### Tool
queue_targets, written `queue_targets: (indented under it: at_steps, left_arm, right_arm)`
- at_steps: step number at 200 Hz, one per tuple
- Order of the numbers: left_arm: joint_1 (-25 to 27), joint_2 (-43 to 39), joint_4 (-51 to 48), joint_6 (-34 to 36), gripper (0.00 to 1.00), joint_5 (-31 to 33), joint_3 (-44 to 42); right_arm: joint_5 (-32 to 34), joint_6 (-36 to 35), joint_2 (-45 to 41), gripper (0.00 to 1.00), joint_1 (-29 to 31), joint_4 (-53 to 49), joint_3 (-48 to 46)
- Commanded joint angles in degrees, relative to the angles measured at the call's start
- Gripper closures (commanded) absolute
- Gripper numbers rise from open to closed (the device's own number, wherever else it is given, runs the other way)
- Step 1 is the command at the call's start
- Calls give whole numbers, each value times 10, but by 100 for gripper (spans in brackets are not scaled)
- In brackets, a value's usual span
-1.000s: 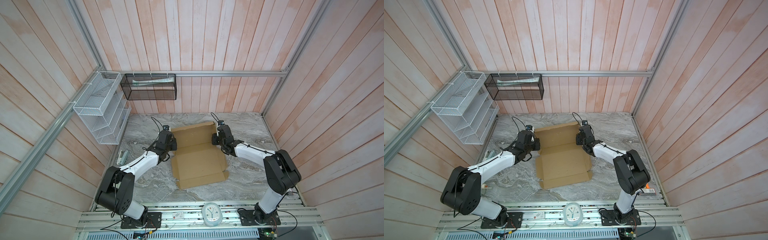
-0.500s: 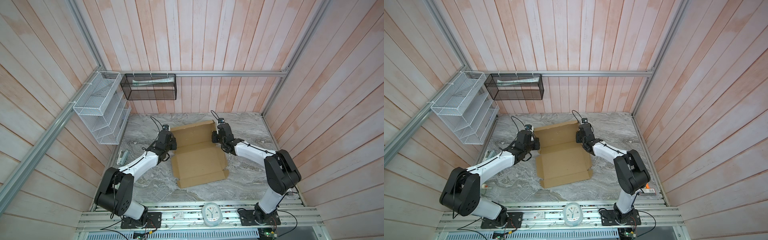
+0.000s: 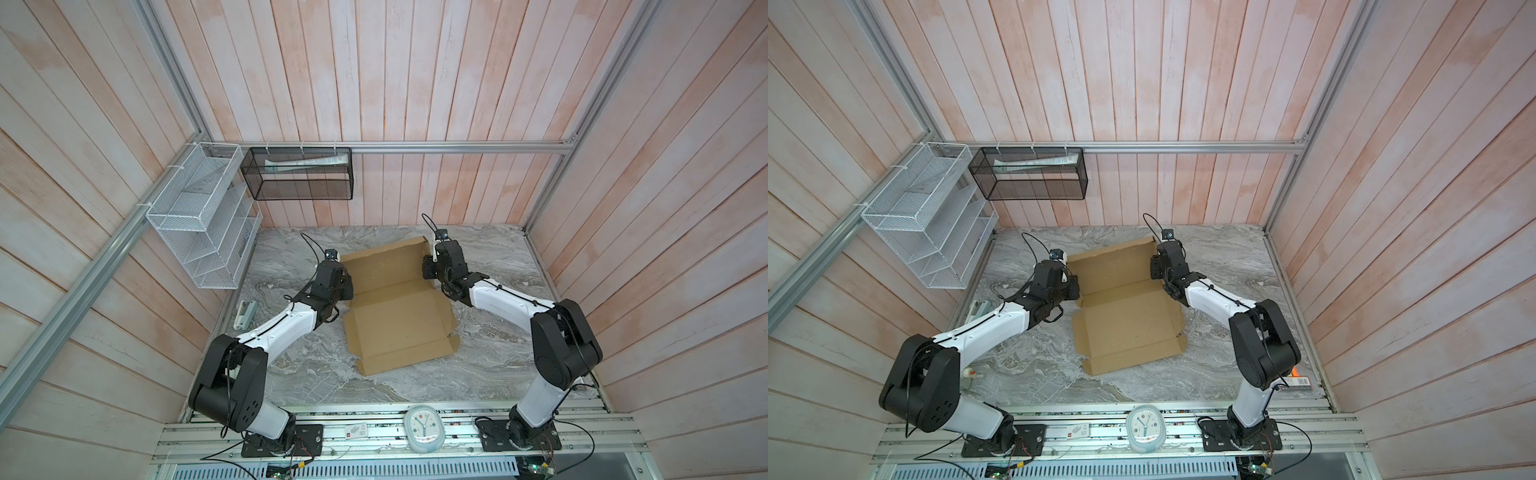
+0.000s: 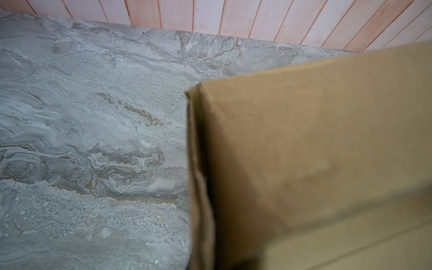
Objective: Fold the paper box
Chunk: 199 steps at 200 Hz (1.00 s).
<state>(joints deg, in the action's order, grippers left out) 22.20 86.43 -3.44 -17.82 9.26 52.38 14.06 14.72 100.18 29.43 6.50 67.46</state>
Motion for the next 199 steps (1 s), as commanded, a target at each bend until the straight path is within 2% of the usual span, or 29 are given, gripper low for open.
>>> queue_targets:
  at_steps: [1, 42, 92, 137, 155, 199]
  left_arm:
    - [1, -12, -3, 4, 100, 7, 6]
    - [2, -11, -3, 1, 100, 3, 6]
    - [4, -11, -6, 0, 100, 4, 8]
    - [5, -7, -4, 0, 100, 3, 11]
    - [6, -5, -3, -1, 100, 3, 11]
    - [6, -3, -5, 0, 100, 4, 14]
  right_arm:
    - [6, -7, -6, 59, 1, 13, 18]
    - [13, -6, -1, 59, 1, 15, 25]
    - [21, 10, 8, 75, 0, 20, 28]
    - [22, 29, 9, 82, 1, 25, 17]
    - [18, 34, 10, 82, 2, 28, 12]
    - [5, 40, 6, 74, 5, 31, -4]
